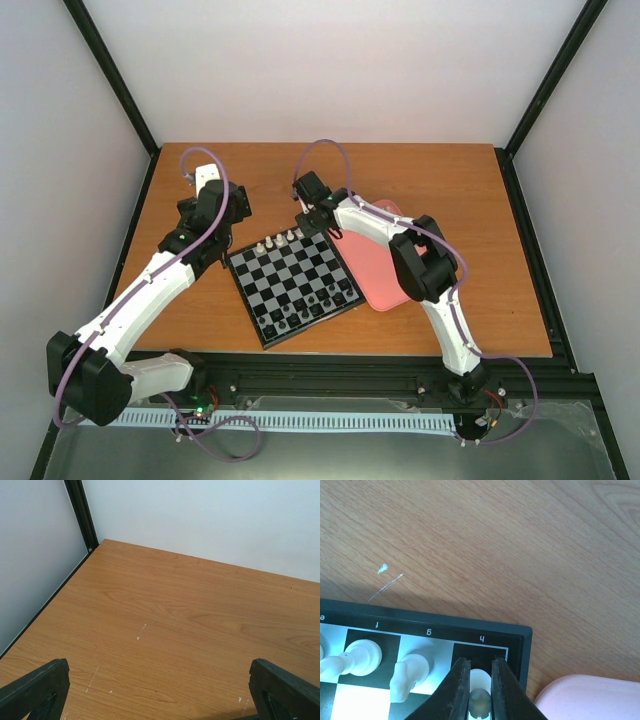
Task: Set up the chess pieces on the board
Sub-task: Place the chess piece on the chessboard.
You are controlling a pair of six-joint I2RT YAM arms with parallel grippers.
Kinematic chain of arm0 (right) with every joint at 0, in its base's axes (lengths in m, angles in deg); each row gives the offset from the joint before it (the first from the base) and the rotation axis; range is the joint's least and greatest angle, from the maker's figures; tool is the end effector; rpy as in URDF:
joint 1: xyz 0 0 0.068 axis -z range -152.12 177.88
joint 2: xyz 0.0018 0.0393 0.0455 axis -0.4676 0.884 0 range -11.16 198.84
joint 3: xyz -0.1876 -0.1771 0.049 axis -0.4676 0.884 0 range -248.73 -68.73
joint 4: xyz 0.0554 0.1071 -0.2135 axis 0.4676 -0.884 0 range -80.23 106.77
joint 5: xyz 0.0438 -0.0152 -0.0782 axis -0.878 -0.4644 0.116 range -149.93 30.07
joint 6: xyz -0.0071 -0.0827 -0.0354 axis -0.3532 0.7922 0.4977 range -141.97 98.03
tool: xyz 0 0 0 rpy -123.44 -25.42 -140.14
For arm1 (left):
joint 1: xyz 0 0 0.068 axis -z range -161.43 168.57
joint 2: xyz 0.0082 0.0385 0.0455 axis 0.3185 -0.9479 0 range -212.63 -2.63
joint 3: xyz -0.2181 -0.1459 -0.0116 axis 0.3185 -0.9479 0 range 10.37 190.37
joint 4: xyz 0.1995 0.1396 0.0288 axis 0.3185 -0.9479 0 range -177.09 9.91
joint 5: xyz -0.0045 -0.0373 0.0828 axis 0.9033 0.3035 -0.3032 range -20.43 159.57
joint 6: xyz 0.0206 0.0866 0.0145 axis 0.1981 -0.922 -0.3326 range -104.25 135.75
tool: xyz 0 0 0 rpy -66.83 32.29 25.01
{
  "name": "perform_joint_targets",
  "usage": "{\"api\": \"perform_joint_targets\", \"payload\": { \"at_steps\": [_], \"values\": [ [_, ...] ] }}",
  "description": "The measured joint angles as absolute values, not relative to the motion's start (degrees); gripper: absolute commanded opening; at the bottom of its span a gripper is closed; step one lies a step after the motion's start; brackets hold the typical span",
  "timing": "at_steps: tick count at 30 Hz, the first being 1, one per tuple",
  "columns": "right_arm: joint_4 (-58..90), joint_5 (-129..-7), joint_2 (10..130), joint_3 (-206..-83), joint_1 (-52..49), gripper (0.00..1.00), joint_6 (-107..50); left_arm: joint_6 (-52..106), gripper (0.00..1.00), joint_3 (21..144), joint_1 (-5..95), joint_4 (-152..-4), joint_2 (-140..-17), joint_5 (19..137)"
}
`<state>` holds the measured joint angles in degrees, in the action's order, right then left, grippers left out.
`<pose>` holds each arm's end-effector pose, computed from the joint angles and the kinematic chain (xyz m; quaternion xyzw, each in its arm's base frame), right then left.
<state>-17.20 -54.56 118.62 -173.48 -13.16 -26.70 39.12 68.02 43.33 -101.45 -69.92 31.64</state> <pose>0.3769 0.3180 0.1341 -0.2881 0.9185 0.0622 0.2635 0.2700 -0.0700 0.2975 -0.1501 0.8250 0.0684 0.5406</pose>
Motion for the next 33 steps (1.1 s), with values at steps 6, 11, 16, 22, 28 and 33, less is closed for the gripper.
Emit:
{"api": "perform_joint_targets", "payload": {
  "at_steps": [6,11,16,22,28,33],
  "values": [
    [-17.47,-54.56,119.23,-174.68,-13.16,0.1,-26.27,39.12,1.0,68.02,43.33,-101.45,-69.92,31.66],
    [-17.75,-54.56,120.37,-176.17,-13.16,0.11,-26.05,39.12,1.0,68.02,43.33,-101.45,-69.92,31.66],
    [-18.38,-54.52,120.8,-176.26,-13.16,0.14,-25.9,39.12,1.0,68.02,43.33,-101.45,-69.92,31.66],
    [-18.41,-54.56,120.83,-176.26,-13.18,0.25,-25.66,39.12,1.0,68.02,43.33,-101.45,-69.92,31.66],
    [-18.43,-54.5,120.83,-176.26,-13.18,0.31,-25.44,39.12,1.0,68.02,43.33,-101.45,-69.92,31.66],
    [-18.36,-54.04,120.78,-176.26,-13.18,0.33,-25.39,39.12,1.0,68.02,43.33,-101.45,-69.92,31.66]
  ]
}}
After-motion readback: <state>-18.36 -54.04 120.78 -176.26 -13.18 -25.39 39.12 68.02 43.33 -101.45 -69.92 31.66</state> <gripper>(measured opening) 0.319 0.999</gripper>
